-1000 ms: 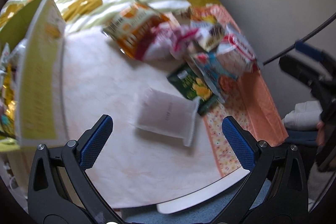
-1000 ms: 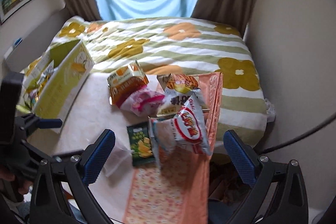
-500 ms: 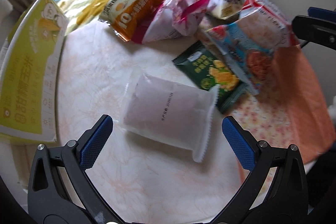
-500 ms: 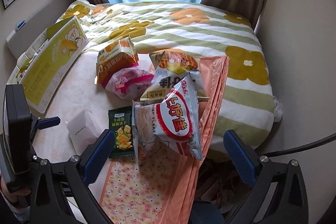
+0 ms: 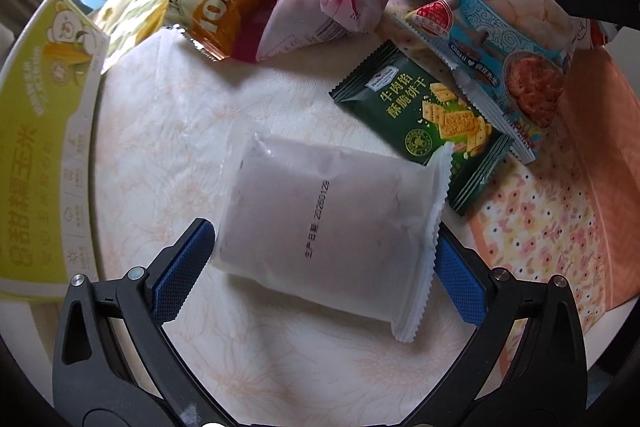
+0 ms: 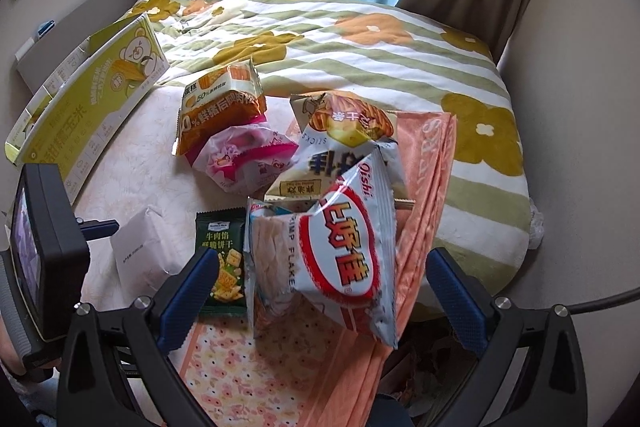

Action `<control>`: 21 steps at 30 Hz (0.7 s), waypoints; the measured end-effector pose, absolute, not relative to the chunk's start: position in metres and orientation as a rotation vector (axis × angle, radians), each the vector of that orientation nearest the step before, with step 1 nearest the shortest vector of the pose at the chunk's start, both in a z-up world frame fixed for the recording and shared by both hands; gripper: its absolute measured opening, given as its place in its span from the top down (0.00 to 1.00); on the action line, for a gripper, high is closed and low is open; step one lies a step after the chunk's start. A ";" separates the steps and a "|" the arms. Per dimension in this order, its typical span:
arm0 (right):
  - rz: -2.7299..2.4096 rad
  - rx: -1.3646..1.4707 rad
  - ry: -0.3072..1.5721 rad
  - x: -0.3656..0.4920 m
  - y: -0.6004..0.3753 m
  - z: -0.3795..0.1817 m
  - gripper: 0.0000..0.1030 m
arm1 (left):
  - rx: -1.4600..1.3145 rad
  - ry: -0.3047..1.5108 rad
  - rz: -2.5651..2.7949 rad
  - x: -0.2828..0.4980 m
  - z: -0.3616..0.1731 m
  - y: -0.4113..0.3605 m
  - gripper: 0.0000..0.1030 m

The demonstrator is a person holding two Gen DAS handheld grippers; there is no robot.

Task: Organize snacks
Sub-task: 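Grasp the white pastry packet with the left tool while the right tool grasps the shrimp flakes bag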

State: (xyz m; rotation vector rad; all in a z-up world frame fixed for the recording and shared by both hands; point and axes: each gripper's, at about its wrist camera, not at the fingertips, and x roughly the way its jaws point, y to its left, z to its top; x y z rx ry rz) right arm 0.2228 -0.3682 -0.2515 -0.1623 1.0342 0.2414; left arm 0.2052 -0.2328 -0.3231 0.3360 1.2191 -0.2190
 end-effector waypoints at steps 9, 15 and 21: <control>0.242 -0.207 1.045 0.235 -0.361 -0.262 0.00 | 0.331 1.233 -0.317 0.225 -0.325 -0.230 0.09; 0.262 -0.225 1.061 0.242 -0.361 -0.272 0.00 | 0.350 1.232 -0.346 0.238 -0.322 -0.236 0.23; 0.282 -0.252 1.061 0.247 -0.360 -0.279 0.00 | 0.297 1.252 -0.353 0.249 -0.315 -0.229 0.28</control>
